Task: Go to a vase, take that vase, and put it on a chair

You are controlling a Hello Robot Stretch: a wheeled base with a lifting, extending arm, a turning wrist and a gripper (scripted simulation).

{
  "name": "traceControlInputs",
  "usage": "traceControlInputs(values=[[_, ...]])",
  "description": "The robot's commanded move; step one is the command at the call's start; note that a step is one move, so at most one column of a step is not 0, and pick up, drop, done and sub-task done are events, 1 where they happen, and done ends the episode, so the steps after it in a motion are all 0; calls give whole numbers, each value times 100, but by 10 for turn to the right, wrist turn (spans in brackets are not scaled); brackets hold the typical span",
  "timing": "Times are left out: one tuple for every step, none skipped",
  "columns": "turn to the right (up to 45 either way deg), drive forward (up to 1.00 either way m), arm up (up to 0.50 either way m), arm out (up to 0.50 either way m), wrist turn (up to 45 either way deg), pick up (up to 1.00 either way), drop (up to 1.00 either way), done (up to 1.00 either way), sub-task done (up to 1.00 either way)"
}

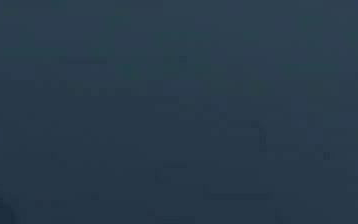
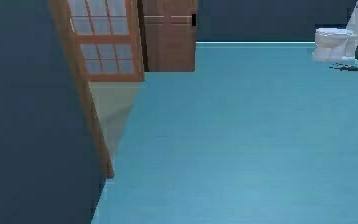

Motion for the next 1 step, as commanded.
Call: traceControlInputs(values=[[450,0,0,0,0,0,0,0,0]])
